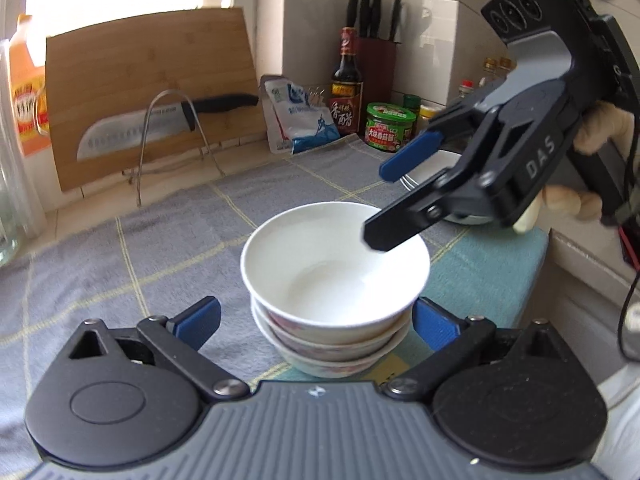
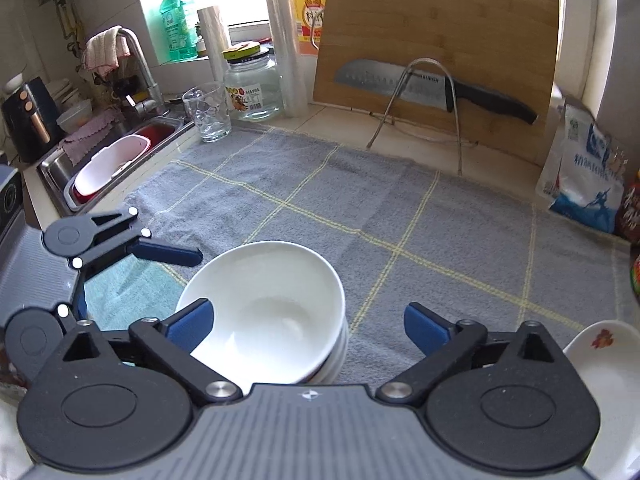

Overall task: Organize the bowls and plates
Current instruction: 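Grasp the stack of bowls from opposite sides with both grippers, then lift the bowl stack with both grippers and carry it to the plate stack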

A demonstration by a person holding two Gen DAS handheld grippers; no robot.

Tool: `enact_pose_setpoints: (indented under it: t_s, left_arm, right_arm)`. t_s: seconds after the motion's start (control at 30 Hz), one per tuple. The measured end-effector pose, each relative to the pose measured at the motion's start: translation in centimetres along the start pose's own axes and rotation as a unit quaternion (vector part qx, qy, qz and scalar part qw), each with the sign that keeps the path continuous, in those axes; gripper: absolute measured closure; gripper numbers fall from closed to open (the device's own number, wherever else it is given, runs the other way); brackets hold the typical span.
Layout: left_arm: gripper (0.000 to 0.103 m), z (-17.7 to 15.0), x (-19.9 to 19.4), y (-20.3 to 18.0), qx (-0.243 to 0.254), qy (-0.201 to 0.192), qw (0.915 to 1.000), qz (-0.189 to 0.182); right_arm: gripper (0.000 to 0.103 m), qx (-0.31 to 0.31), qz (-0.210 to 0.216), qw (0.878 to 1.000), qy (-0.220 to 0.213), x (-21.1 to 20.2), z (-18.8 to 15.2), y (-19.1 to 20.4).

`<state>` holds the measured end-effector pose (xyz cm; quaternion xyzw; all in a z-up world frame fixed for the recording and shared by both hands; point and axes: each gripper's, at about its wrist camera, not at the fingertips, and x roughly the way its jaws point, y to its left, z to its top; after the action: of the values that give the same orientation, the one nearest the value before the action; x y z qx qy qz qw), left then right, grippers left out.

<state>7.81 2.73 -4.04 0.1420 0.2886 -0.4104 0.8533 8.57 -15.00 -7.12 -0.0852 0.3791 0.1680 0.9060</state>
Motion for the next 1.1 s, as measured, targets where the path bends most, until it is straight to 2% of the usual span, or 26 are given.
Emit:
enact_pose_setpoints:
  t_s: [0.1, 0.33, 0.43, 0.73, 0.87, 1.1]
  left_arm:
    - [0.001, -0.4, -0.6, 0.0, 0.023, -0.011, 0.9997, -0.004]
    - [0.001, -0.9, -0.4, 0.5, 0.041, 0.023, 0.9984, -0.031]
    - [0.001, -1.4, -0.1, 0.8, 0.046, 0.032, 0.9974, -0.046]
    - [0.002, -2.2, 2.4, 1.4, 0.066, 0.057, 0.9944, -0.059]
    - [0.002, -2.0, 3.1, 1.3, 0.077, 0.061, 0.9929, -0.067]
    - [0.002, -1.0, 4.7, 0.8, 0.108, 0.083, 0.9883, -0.069]
  right_arm:
    - [0.000, -0.024, -0.002, 1.000, -0.005, -0.8, -0.5, 0.5]
    - [0.000, -0.089, -0.024, 0.996, 0.012, -1.3, -2.3, 2.1]
    - [0.000, -0.093, -0.032, 0.995, 0.028, -0.6, -3.3, 2.4]
    - [0.000, -0.109, -0.080, 0.989, 0.064, 2.8, -5.5, 3.5]
    - [0.000, -0.129, -0.070, 0.987, 0.068, 3.7, -5.5, 3.6]
    - [0.000, -0.171, -0.018, 0.982, 0.073, 5.5, -4.6, 2.7]
